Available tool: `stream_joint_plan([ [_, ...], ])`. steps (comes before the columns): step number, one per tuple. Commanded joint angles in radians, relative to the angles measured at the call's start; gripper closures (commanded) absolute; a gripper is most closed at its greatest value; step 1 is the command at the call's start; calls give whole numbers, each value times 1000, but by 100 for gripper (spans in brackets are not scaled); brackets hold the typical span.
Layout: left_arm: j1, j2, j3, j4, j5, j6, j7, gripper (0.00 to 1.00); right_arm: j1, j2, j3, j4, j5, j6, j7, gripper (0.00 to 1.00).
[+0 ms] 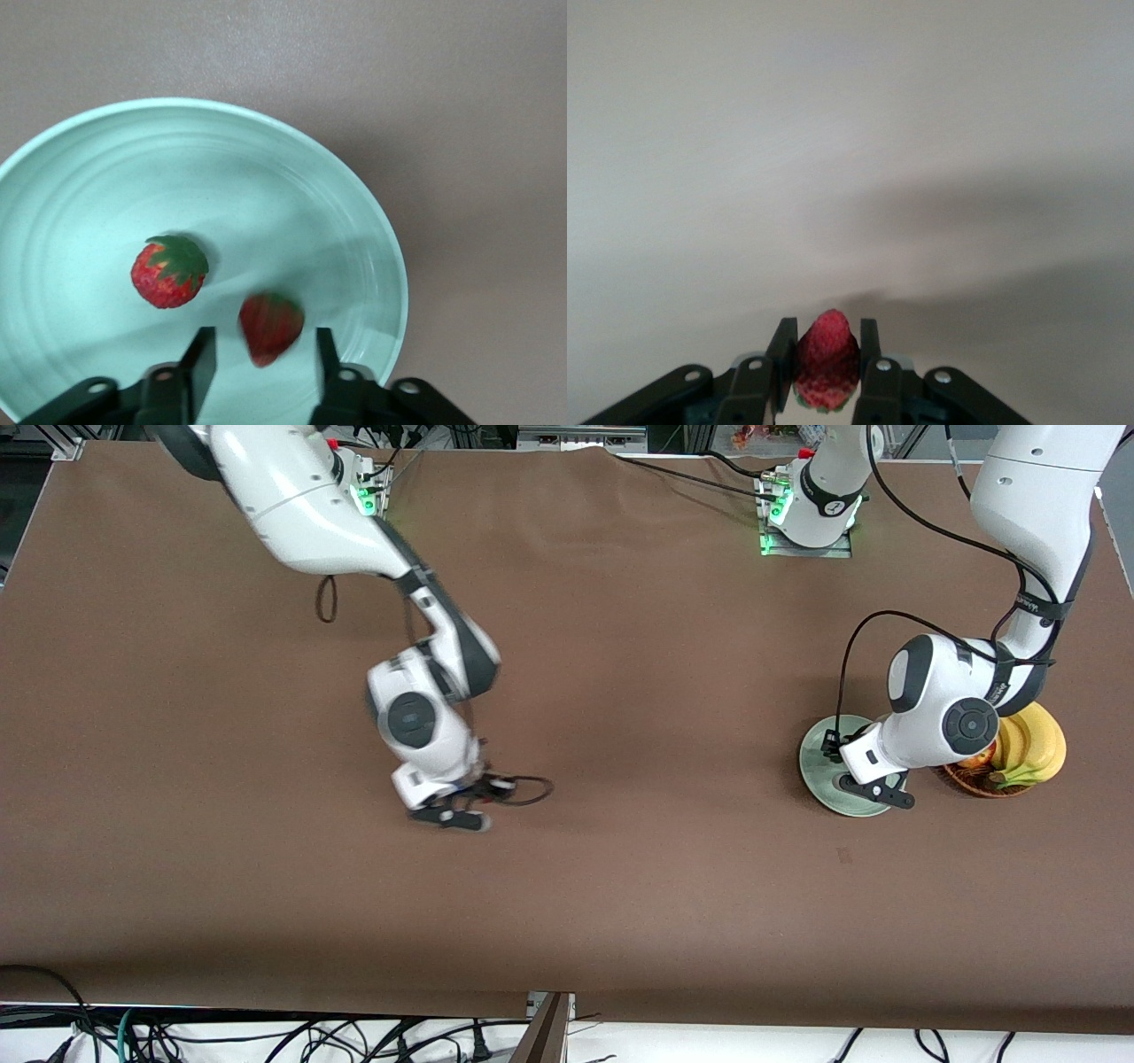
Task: Collect all strawberries into plate
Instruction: 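Release the strawberry on the plate while the right gripper sets down the last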
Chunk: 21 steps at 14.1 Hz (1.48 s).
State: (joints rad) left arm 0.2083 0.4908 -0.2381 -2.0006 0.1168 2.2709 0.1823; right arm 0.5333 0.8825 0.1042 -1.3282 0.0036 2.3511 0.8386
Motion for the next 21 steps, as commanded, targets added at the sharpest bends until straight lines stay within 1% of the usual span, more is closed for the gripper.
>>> stream_joint_plan([
  [1, 16, -47, -21, 8, 23, -48, 11, 0, 98, 119, -11, 217, 12, -10, 153, 95],
  [3, 16, -66, -24, 43, 23, -94, 9, 0, 169, 159, -9, 276, 12, 20, 192, 95],
  [5, 7, -80, -29, 104, 20, -172, -1, 0, 229, 191, -11, 285, 12, 89, 214, 95],
  [8, -6, -77, -52, 198, 4, -272, -39, 0, 292, 229, -12, 288, 12, 175, 269, 92],
  [9, -30, -74, -52, 213, 3, -295, -87, 0, 306, 234, -12, 288, 12, 181, 269, 90],
  [10, -52, -72, -52, 229, 3, -307, -131, 0, 313, 236, -12, 288, 12, 181, 272, 82],
  [11, -62, -70, -52, 238, 3, -309, -162, 0, 323, 234, -17, 288, 12, 177, 274, 25],
  [12, -69, -70, -52, 240, -2, -309, -188, 0, 324, 230, -24, 288, 6, 172, 271, 0],
  [13, -76, -70, -52, 240, -35, -309, -214, 0, 321, 220, -40, 288, 4, 160, 261, 0],
  [15, -105, -67, -52, 240, -123, -304, -265, 0, 294, 188, -55, 303, 3, 59, 226, 0],
  [17, -133, -51, -52, 240, -137, -292, -326, 0, 231, 121, -55, 308, 6, -76, 112, 0],
  [19, -170, -40, -52, 238, -140, -266, -391, 0, 136, 46, -47, 308, 12, -195, -31, 0],
  [21, -233, -17, -52, 235, -140, -220, -511, 0, 53, 0, -49, 308, 10, -312, -203, 0],
])
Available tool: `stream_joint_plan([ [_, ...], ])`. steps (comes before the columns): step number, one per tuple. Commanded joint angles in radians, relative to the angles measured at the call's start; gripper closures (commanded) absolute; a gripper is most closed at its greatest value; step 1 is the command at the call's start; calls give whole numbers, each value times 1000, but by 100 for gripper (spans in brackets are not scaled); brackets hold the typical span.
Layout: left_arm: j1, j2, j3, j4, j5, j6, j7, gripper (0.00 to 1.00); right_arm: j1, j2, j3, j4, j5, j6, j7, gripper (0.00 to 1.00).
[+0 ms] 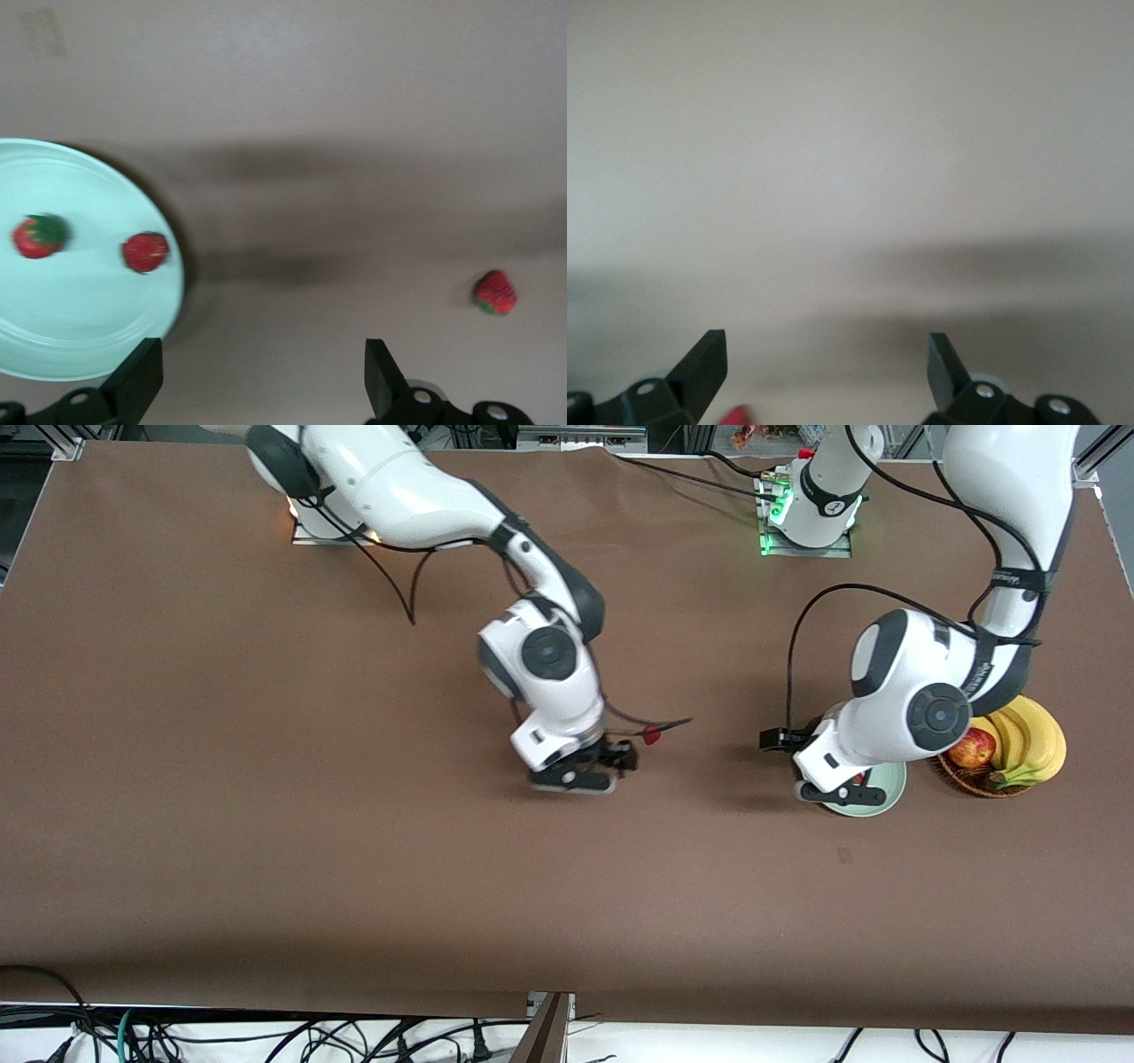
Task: Collect all strawberries into plate
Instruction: 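Release the strawberry on the plate while the right gripper sets down the last, then grasp the last strawberry with the left gripper while the right gripper withdraws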
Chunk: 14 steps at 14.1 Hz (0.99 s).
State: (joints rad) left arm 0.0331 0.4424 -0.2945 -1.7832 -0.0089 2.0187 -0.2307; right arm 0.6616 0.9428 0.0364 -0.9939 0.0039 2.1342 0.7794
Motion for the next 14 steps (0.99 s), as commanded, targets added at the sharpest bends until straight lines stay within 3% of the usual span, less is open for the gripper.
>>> stream_joint_plan([
  [1, -99, 48, 6, 13, -14, 63, -178, 0, -114, -70, 13, -28, 4, -138, -220, 0],
  [3, -200, 93, 11, 18, 3, 132, -345, 0, -173, -72, 10, -28, 1, -189, -322, 0],
  [7, -304, 189, 17, 14, 41, 303, -531, 0, -282, -134, -32, -28, -31, -328, -541, 0],
  [11, -340, 222, 15, 5, 121, 321, -653, 1, -378, -246, -93, -37, -35, -463, -728, 0],
  [14, -340, 223, 14, 2, 121, 319, -654, 52, -430, -392, -93, -107, -36, -534, -766, 0],
])
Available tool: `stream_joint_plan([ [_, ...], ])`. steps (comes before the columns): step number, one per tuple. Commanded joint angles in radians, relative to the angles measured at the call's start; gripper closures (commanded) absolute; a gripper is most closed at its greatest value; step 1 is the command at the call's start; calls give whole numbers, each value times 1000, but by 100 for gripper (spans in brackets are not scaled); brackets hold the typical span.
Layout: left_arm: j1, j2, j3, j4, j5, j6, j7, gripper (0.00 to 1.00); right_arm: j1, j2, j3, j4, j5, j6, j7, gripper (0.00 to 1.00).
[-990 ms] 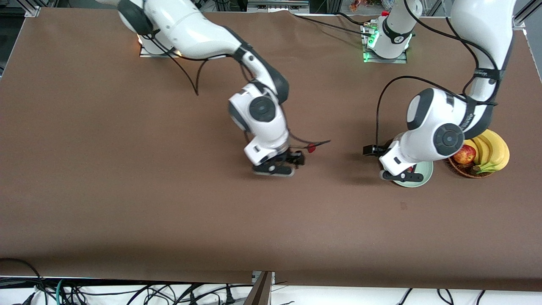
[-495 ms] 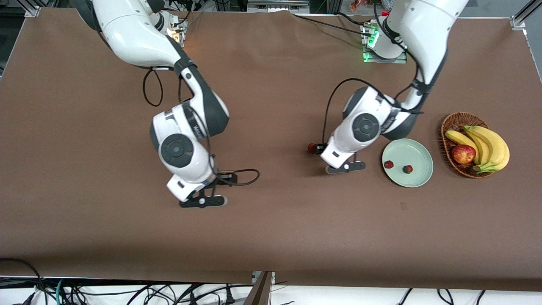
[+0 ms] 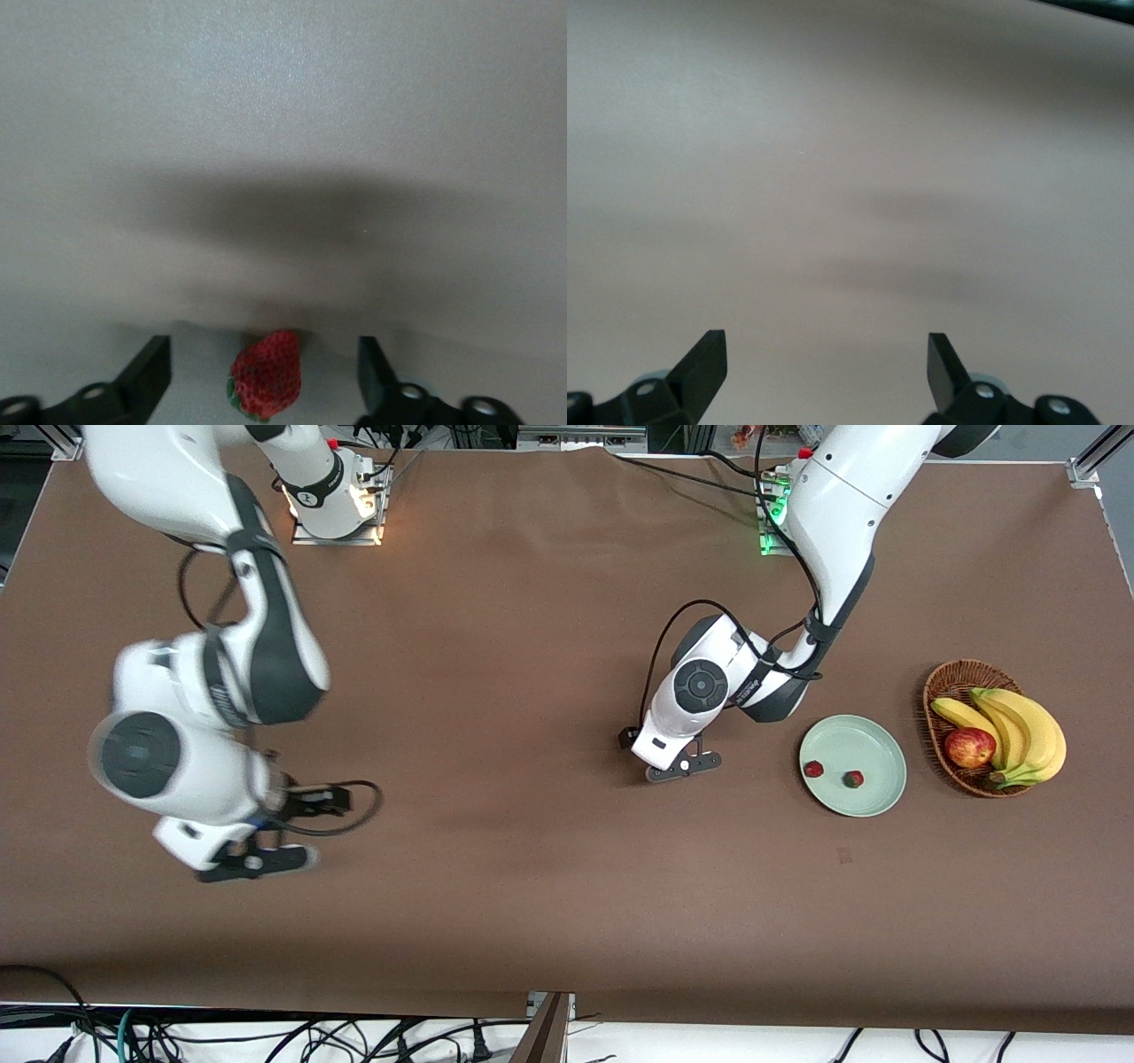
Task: Collect all strawberries into plate
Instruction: 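Grasp the last strawberry with the left gripper while the right gripper withdraws, then carry the strawberry over the plate and open the left gripper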
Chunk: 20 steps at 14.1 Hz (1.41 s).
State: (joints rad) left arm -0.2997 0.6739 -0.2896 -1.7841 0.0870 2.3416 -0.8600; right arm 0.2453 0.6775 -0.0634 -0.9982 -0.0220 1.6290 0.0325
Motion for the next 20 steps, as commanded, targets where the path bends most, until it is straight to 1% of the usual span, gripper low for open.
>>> stream_joint_plan([
  [1, -7, -8, 9, 2, 25, -8, -25, 61, -33, -195, 8, -159, -9, -26, -17, 0],
  [2, -7, -8, 9, 0, 25, -8, -25, 68, -53, -258, 10, -216, -7, -20, -16, 0],
  [5, -25, -8, 9, -15, 25, -10, -25, 70, -104, -392, 16, -344, -7, -6, -11, 0],
  [6, -24, -10, 9, -17, 25, -10, -24, 70, -118, -438, 20, -403, -7, -4, -8, 0],
  [8, -25, -8, 9, -17, 25, -10, -25, 70, -179, -508, 72, -509, -19, 18, -11, 0],
  [9, -25, -8, 9, -17, 25, -10, -25, 70, -204, -536, 103, -548, -48, 20, -14, 0],
  [10, -27, -5, 9, -17, 25, -10, -24, 82, -219, -564, 112, -569, -58, 12, -16, 0],
  [11, -24, -8, 9, -15, 25, -13, -21, 89, -236, -597, 115, -586, -56, 12, -17, 0],
  [12, -16, -16, 9, -11, 25, -31, -14, 90, -244, -622, 116, -606, -56, 12, -22, 0],
  [14, -3, -56, 17, 23, 28, -150, 18, 90, -254, -651, 116, -611, -52, -1, -23, 0],
  [16, 42, -86, 15, 67, 28, -284, 122, 90, -262, -659, 117, -622, -55, -14, -26, 0],
  [18, 103, -112, 17, 104, 28, -399, 240, 90, -279, -668, 151, -629, -58, -40, -40, 0],
  [19, 135, -123, 18, 104, 33, -431, 307, 90, -294, -673, 174, -629, -58, -47, -40, 0],
  [20, 164, -132, 21, 100, 66, -448, 370, 90, -296, -673, 180, -629, -58, -49, -42, 0],
])
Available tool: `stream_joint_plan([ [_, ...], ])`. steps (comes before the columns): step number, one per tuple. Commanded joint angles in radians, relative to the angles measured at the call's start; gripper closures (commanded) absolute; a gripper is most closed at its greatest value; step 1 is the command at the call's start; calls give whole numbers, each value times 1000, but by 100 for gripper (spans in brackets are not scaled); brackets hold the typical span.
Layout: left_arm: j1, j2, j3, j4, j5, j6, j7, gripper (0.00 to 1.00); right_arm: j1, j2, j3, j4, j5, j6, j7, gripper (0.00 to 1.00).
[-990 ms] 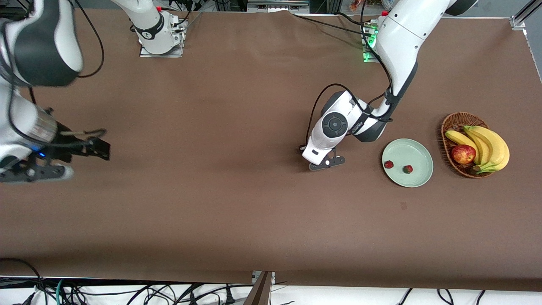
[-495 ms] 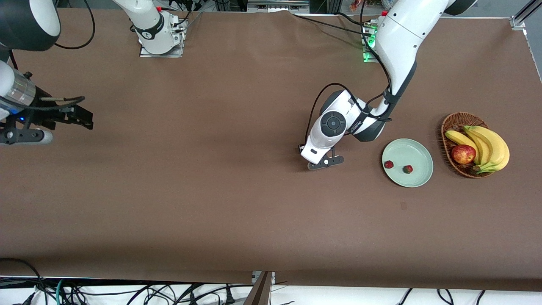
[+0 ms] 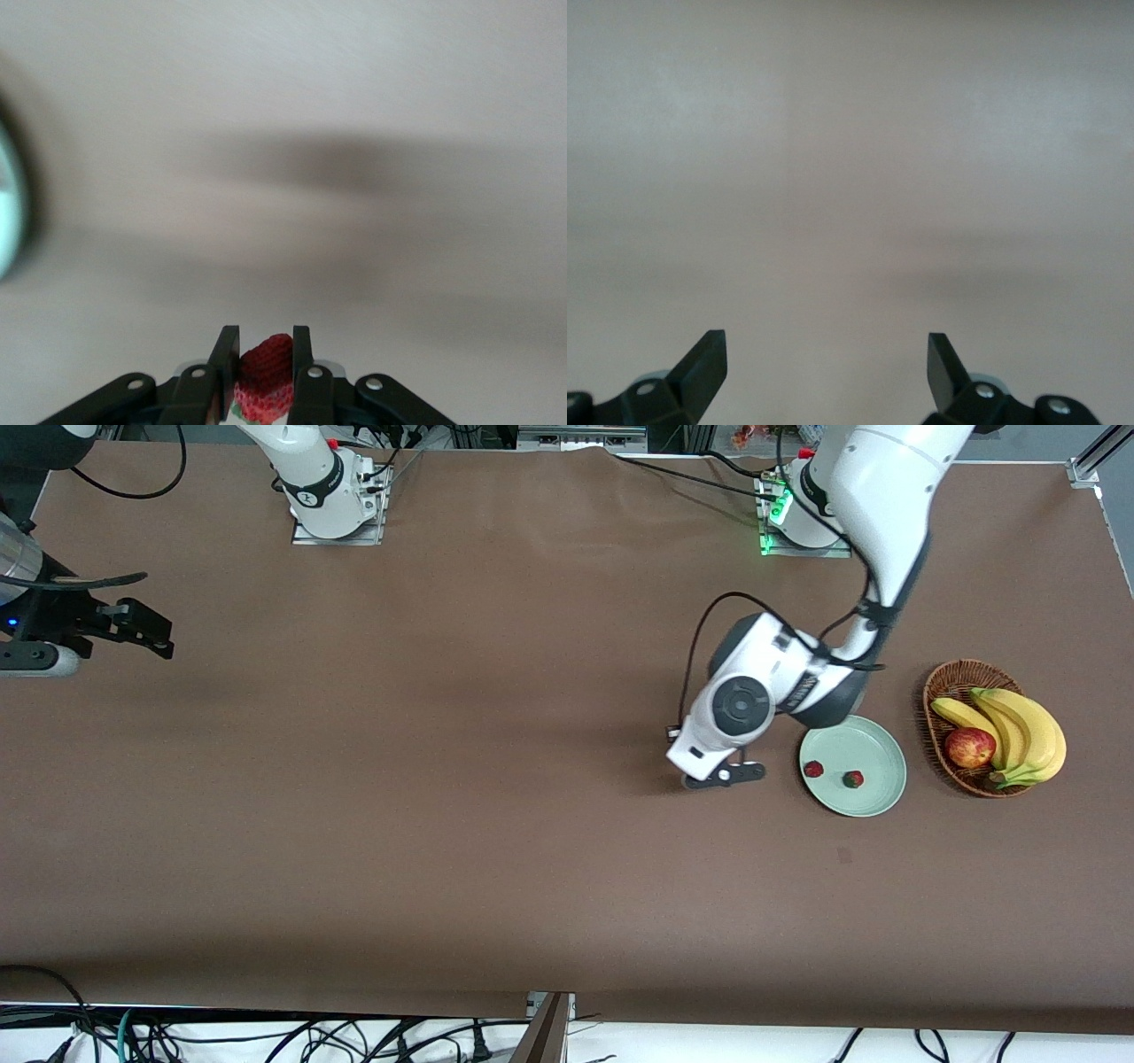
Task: Collect all strawberries into plate
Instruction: 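Carry the strawberry over the plate and open the left gripper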
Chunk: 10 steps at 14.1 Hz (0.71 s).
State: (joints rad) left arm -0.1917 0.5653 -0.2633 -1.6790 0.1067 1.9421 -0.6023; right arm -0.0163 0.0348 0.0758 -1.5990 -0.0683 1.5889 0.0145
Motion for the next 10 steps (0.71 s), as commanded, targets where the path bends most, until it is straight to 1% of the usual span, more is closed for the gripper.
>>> stream_joint_plan([
  [1, 89, -30, -7, -7, 94, -66, 169, 90, -34, -29, 41, -29, -10, -10, -28, 0],
  [3, 145, -32, -7, -10, 129, -83, 281, 90, -34, -16, 33, -12, -4, -33, -31, 0],
  [4, 182, -32, -7, -13, 143, -83, 368, 90, -34, -3, 29, -6, -5, -36, -33, 0],
  [6, 250, -19, -8, -16, 149, -72, 552, 88, -34, 5, 18, 4, -7, -38, -51, 0],
  [8, 302, -12, -8, -16, 149, -42, 691, 88, -34, 5, 18, 8, -4, -38, -59, 0],
  [9, 322, -4, -8, -24, 148, -22, 753, 85, -34, 7, 16, 8, -4, -40, -54, 0],
  [10, 337, -1, -8, -40, 148, -2, 786, 78, -34, 8, 16, 8, -4, -40, -54, 0],
])
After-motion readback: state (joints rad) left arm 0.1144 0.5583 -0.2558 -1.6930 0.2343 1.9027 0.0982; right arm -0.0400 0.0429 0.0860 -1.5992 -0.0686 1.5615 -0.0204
